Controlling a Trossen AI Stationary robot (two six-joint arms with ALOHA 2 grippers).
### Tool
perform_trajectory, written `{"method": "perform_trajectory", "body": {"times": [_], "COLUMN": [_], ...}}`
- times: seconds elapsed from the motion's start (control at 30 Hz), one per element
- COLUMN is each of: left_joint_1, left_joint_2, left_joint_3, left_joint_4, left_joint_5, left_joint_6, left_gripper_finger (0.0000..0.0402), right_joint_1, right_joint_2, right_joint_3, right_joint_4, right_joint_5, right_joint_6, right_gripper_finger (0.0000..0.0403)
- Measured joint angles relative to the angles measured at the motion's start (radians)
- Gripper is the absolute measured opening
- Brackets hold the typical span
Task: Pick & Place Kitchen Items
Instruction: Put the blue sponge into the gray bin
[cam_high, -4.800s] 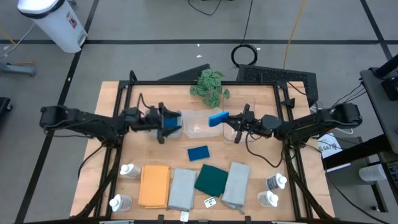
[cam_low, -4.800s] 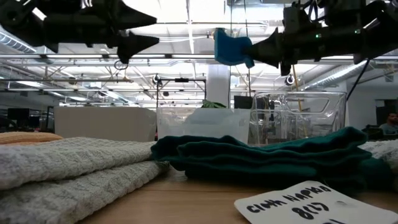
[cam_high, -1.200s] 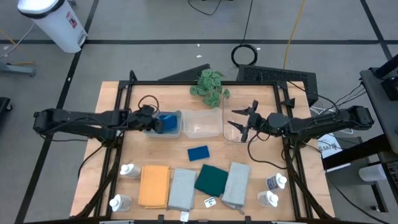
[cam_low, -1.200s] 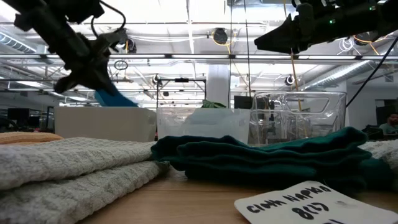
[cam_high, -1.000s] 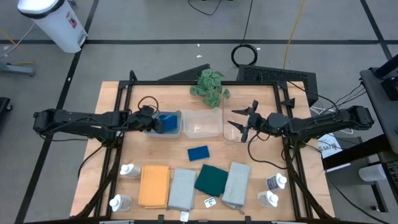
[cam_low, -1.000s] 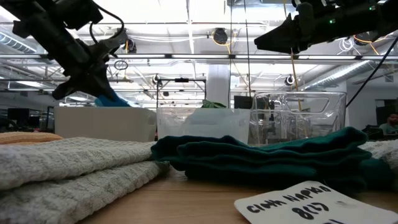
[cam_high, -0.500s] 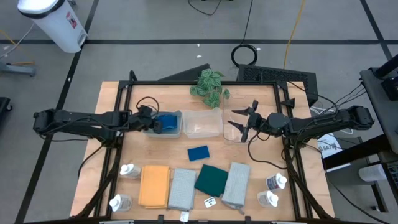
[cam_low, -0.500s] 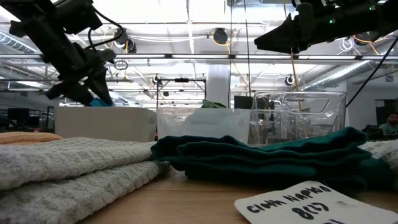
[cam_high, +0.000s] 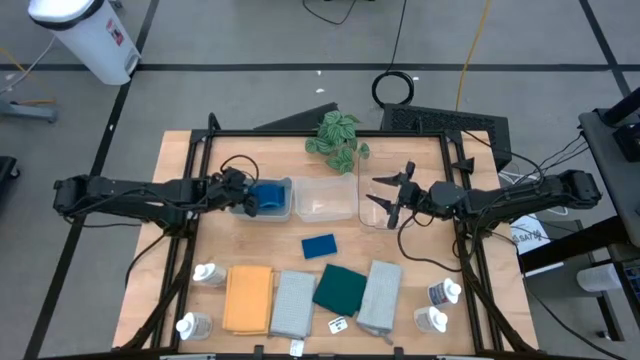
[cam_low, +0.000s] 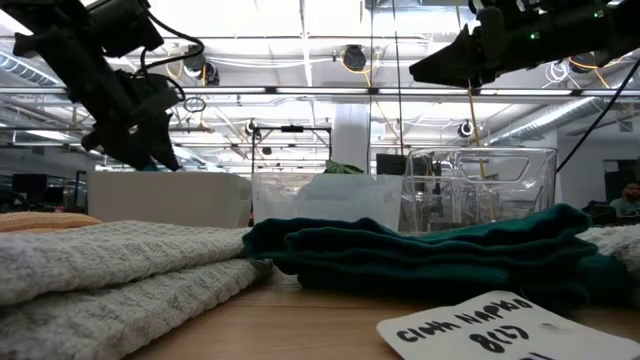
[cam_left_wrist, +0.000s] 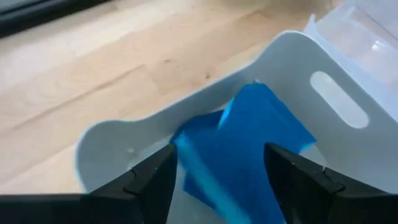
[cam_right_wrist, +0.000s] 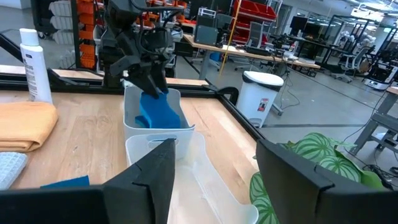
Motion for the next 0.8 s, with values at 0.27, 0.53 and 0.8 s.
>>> {"method": "perform_trajectory", "body": {"times": [0.27, 0.53, 0.8], "left_joint_1": [0.000, -0.021, -0.102], "left_joint_2": [-0.001, -0.002, 0.092], "left_joint_3": [0.007, 0.129, 0.120], "left_joint_4": [-0.017, 0.087, 0.541], "left_joint_5": [-0.017, 0.046, 0.188], "left_joint_6": [0.050, 0.132, 0.311], "left_gripper_finger": [0.0246, 0.0246, 0.0246], "right_joint_1": [0.000, 0.000, 0.000], "right_joint_2": [0.000, 0.000, 0.000], "right_joint_3": [0.000, 0.000, 0.000], "right_joint_4": [-0.003, -0.007, -0.007], "right_joint_5": [0.000, 0.000, 0.000], "right_joint_6": [0.000, -0.002, -0.003], "right_gripper_finger": [0.0194, 0.0196, 0.0196]}}
